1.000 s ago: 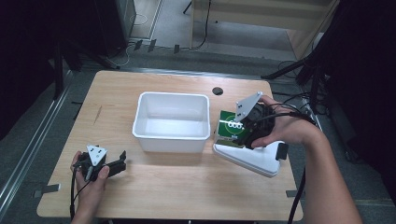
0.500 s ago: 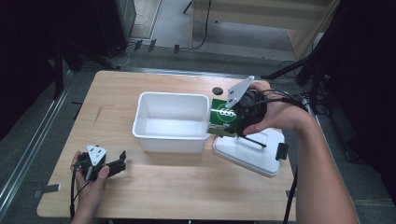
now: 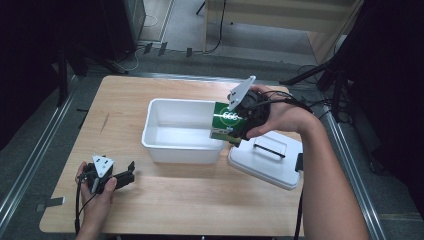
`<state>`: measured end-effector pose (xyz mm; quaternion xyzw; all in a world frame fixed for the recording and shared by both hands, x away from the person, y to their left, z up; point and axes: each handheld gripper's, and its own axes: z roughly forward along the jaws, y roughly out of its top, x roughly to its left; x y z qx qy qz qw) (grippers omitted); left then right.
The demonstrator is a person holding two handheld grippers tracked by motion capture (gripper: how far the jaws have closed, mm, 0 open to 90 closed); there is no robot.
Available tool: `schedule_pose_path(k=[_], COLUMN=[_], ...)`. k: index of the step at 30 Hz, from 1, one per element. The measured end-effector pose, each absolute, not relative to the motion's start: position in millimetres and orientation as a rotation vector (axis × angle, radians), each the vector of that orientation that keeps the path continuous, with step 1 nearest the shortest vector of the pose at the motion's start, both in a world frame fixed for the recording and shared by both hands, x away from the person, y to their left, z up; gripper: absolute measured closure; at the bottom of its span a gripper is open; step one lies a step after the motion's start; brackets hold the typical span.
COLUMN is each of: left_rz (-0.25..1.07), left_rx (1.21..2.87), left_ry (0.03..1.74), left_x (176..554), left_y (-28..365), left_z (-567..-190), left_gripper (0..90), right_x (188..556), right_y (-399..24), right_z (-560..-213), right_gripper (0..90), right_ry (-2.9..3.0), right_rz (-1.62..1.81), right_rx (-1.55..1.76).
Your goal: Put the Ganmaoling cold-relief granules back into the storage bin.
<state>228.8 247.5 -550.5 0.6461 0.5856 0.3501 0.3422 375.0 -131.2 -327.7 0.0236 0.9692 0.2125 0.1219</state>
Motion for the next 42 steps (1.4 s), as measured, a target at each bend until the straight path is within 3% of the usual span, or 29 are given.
schedule_pose_path(k=[15,42], left_rz=[0.906,0.913], left_rx=[1.671,1.664], left_ry=[1.526,1.530], left_x=[229.3,229.4], left_y=[248.2,247.6], left_z=[-550.7,-550.9], left_gripper=[6.7,6.7], right_x=[387.1,407.7], right_y=[-88.7,-68.3], right_z=[-331.3,-386.1], right_gripper=[17.5,17.1], right_ry=[2.841,2.874], right_rz=[0.613,0.545], right_rx=[-0.007,0.016])
